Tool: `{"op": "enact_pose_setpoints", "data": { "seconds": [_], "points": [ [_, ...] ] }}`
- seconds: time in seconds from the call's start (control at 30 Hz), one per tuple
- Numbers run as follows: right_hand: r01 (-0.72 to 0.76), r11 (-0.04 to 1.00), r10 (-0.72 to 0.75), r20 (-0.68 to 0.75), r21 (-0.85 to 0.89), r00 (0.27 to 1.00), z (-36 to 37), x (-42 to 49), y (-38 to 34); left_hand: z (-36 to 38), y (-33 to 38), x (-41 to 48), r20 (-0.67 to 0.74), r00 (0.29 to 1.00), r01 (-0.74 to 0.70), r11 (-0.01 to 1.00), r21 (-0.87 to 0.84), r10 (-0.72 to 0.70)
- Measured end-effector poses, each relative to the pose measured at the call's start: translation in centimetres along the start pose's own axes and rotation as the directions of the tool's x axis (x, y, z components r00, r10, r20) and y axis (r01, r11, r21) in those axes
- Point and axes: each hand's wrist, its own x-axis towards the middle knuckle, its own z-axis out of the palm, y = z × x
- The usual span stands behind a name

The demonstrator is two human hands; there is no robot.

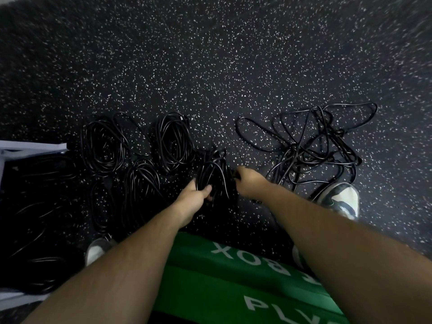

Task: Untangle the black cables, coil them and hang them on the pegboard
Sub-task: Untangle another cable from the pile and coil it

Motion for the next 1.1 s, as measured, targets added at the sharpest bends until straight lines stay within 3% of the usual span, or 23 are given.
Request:
{"op": "enact_pose_setpoints", "data": {
  "seconds": [0.1, 0.2, 0.27, 0.37, 0.5, 0.67, 0.83, 1.0, 1.1],
  "points": [
    [-0.055, 0.939, 0.061, -0.007, 0.338, 0.998, -0.1, -0.6, -1.5, 0.5, 0.6, 0.0, -0.044, 0.997, -0.058, 0.997, -0.051, 0.055],
    [-0.092, 0.779, 0.118, 0.000, 0.620, 0.993, -0.6, -1.0, -2.2, 0.5, 0.8, 0.2, -0.082, 0.994, -0.068, 0.997, 0.025, 0.069],
    [-0.135, 0.835, 0.142, 0.028, 0.533, 0.990, -0.2, -1.4, -2.1, 0.3, 0.7, -0.2, -0.024, 0.998, -0.052, 0.973, 0.225, 0.058],
    [-0.158, 0.958, 0.155, 0.034, 0.238, 0.987, 2.1, -2.1, -1.0, 0.8, 0.1, -0.6, 0.037, 0.996, 0.052, 0.886, 0.460, -0.078],
    [-0.145, 0.980, 0.150, -0.027, 0.134, 0.988, 3.2, -2.7, -0.7, 1.0, 0.2, -0.3, 0.051, 0.989, 0.084, 0.805, 0.587, -0.140],
    [-0.160, 0.987, 0.152, 0.191, 0.028, 0.970, 2.2, -2.9, -0.5, 0.7, -1.3, 0.3, 0.112, 0.968, 0.096, 0.742, 0.664, -0.225],
    [-0.061, 0.998, 0.062, 0.051, -0.019, 0.997, 2.4, -3.1, -0.6, 1.2, -0.5, -0.9, -0.070, 0.997, 0.082, 0.646, 0.759, -0.044],
    [0.016, 0.939, -0.056, -0.105, -0.345, 0.993, 1.0, -3.7, -0.8, 1.4, 0.4, -2.0, -0.106, 0.993, 0.041, 0.705, 0.708, 0.048],
    [0.034, 0.871, -0.198, -0.287, -0.490, 0.937, -0.4, -3.8, 0.4, 2.1, 0.8, -3.0, -0.124, 0.969, -0.043, 0.635, 0.771, 0.215]
  ]
}}
